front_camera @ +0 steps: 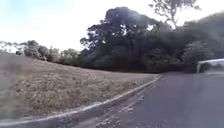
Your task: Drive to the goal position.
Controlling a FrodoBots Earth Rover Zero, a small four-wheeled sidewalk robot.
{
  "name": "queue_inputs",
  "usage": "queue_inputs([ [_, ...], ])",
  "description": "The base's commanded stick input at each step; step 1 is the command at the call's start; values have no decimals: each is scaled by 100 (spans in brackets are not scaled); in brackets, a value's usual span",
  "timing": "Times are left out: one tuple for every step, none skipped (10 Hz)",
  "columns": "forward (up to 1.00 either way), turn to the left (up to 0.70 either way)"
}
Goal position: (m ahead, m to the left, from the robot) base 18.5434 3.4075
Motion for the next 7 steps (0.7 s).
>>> queue_inputs([
  [-70, 14],
  [-70, 14],
  [-70, 14],
  [-70, 14],
  [-70, 14],
  [-70, 14],
  [-70, 14],
])
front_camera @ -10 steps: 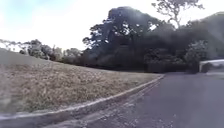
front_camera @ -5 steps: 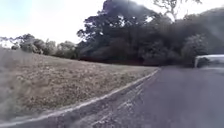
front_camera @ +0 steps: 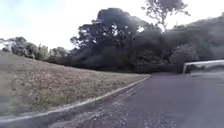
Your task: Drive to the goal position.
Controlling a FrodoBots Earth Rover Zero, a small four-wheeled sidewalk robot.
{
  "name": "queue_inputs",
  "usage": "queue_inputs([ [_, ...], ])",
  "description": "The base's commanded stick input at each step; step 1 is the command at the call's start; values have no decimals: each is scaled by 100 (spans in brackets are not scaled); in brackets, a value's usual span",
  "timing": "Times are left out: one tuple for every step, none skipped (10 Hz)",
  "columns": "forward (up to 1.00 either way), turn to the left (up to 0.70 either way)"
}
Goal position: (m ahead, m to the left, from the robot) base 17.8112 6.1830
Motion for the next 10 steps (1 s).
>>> queue_inputs([
  [-70, 14],
  [-70, 14],
  [-70, 14],
  [-70, 14],
  [-70, 14],
  [-70, 14],
  [-65, 13],
  [-4, 1],
  [57, -11],
  [70, -14],
])
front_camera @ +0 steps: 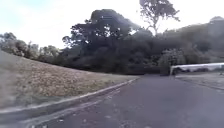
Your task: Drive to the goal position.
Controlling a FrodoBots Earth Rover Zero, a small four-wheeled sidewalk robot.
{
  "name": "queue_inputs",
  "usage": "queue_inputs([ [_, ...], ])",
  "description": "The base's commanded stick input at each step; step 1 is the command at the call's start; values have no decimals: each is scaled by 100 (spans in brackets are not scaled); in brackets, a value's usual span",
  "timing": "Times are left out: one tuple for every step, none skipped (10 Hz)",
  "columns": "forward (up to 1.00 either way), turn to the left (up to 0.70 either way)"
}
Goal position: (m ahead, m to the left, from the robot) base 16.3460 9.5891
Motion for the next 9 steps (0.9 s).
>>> queue_inputs([
  [70, -14],
  [70, -14],
  [70, -14],
  [70, -14],
  [70, -14],
  [70, -14],
  [70, -14],
  [70, -14],
  [70, -14],
])
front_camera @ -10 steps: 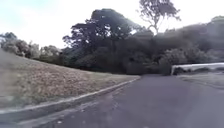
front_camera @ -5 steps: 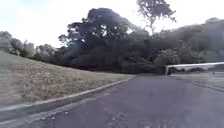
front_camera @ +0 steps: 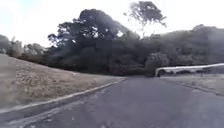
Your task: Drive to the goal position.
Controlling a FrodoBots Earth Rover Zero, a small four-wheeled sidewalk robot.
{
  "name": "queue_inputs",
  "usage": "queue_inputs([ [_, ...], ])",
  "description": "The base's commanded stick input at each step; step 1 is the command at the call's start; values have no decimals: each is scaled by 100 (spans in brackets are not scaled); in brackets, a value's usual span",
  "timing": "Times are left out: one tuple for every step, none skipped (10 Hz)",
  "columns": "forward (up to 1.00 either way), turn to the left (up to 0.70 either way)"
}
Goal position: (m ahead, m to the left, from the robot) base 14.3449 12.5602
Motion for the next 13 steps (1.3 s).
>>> queue_inputs([
  [70, -14],
  [70, -14],
  [70, -14],
  [70, -14],
  [70, -14],
  [70, -14],
  [70, -14],
  [70, -14],
  [70, -14],
  [70, -14],
  [70, -14],
  [70, -14],
  [70, -14],
])
